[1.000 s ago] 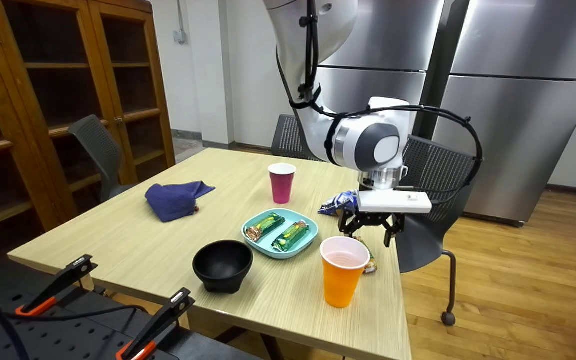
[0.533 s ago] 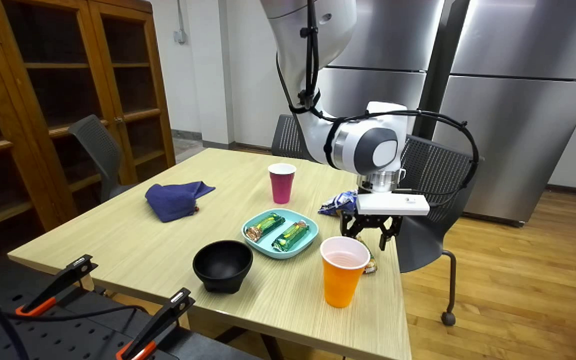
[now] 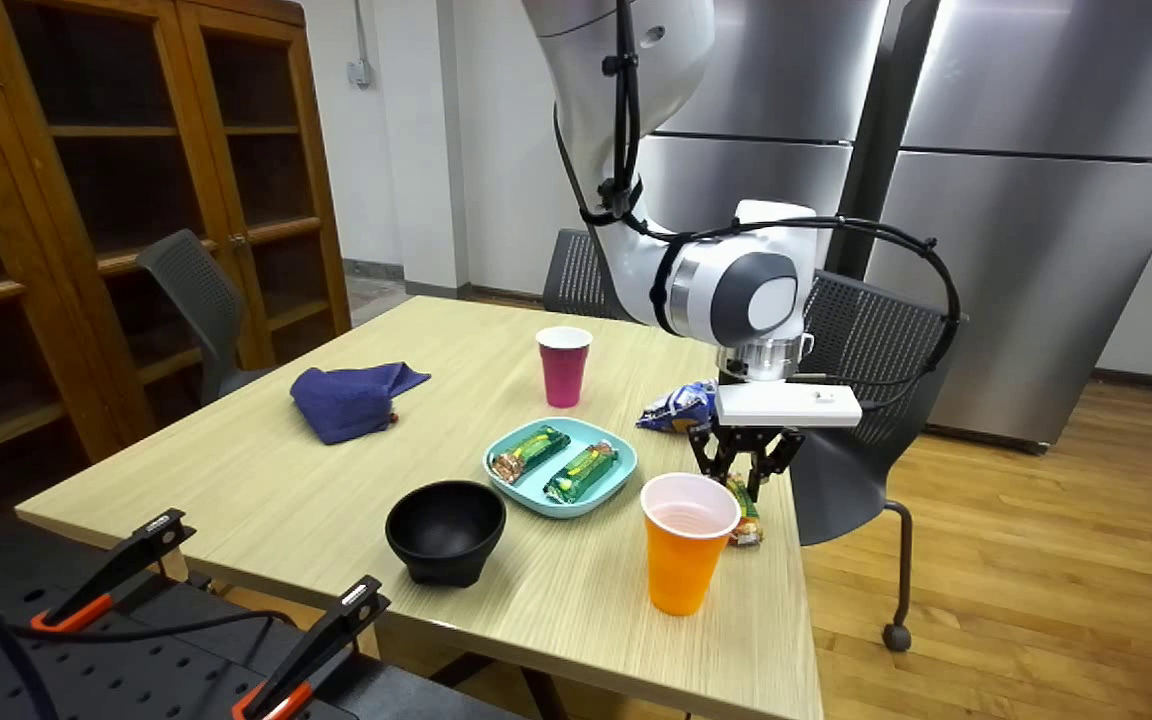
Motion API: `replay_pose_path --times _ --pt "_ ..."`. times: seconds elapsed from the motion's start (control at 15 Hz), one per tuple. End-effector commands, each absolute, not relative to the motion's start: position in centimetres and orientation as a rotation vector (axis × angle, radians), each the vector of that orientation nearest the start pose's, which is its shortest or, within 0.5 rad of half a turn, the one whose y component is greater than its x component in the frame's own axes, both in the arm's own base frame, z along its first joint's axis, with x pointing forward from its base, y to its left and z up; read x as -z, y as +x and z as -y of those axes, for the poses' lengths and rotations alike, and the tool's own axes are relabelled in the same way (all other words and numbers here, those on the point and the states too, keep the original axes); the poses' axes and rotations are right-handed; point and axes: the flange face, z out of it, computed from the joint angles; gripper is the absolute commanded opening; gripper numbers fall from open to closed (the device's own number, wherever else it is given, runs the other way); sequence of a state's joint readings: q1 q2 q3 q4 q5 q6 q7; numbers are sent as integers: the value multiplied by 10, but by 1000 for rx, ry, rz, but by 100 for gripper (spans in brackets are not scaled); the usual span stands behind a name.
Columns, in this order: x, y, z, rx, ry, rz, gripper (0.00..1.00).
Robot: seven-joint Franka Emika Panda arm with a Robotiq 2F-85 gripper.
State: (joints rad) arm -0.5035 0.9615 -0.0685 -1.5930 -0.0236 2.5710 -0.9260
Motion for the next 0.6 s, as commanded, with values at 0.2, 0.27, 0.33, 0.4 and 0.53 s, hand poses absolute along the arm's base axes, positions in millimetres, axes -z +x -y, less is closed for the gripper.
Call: replay_pose_path --times 0.2,0.27,0.33,0.4,0.53 --pt "-85 578 359 -26 -3135 555 15" --pt "-92 579 355 -1 -3136 502 15" --pt "-101 582 350 22 -3120 461 15" --pt "-110 587 345 52 -3109 410 15" --pt "-127 597 332 100 -3088 325 15"
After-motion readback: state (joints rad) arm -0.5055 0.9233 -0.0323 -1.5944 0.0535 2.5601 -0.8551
